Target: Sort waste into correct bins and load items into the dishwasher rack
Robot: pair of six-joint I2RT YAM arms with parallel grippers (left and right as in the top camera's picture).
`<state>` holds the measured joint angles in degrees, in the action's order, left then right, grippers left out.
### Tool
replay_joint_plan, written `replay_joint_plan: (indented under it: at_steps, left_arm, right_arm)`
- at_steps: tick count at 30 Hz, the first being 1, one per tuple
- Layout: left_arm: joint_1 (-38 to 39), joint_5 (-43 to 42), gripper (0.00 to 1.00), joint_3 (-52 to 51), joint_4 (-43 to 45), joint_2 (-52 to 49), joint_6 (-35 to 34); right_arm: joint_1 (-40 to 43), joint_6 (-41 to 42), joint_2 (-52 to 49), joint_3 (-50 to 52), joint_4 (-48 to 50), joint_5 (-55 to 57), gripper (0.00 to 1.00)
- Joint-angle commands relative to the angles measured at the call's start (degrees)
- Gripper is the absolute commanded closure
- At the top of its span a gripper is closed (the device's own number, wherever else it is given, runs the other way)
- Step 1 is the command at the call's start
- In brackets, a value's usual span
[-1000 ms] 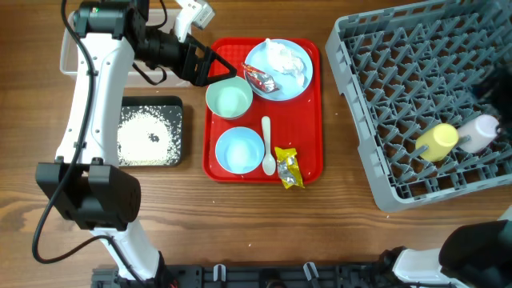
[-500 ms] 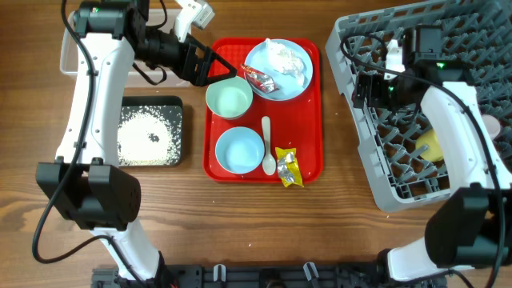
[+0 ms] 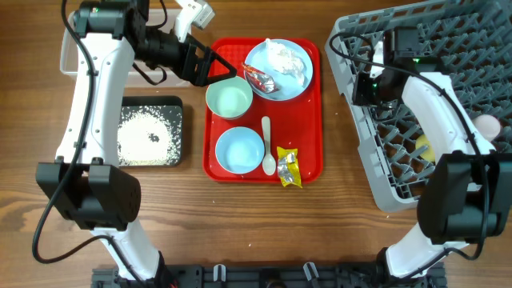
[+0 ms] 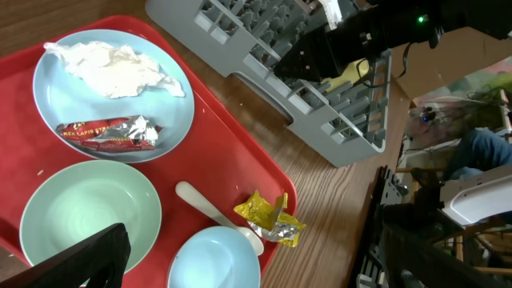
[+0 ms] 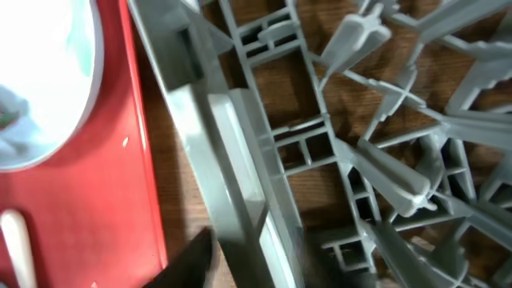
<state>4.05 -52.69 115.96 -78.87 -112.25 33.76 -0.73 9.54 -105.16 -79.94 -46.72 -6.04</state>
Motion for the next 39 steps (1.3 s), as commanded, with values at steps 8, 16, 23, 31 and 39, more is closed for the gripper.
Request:
replay_joint_plan:
  at_steps: [8, 16, 23, 31, 39]
  left_arm:
    - [-0.04, -0.11, 0.0, -0.15, -0.02, -0.48, -0.11]
    - [-0.04, -0.11, 0.0, -0.15, -0.02, -0.48, -0.11]
    - [-0.04, -0.11, 0.0, -0.15, -0.02, -0.48, -0.11]
    - [-0.04, -0.11, 0.0, -0.15, -0.02, -0.48, -0.11]
    - [-0.04, -0.11, 0.0, -0.15, -0.02, -0.48, -0.11]
  right_arm:
    - [-0.79, 15.52, -1.51, 0.79, 2.64, 3.72, 0.96]
    - [-0.81, 4.87, -1.51, 0.79, 2.6, 3.06, 0.96]
    - [-0.76, -8.76, -1.51, 0.79, 5.66, 3.06, 0.96]
    - [-0.76, -19.82, -1.51, 0.79, 6.51, 2.25, 0.96]
    - [-0.76, -27.58, -1.51, 0.79, 10.29, 0.92, 0.96]
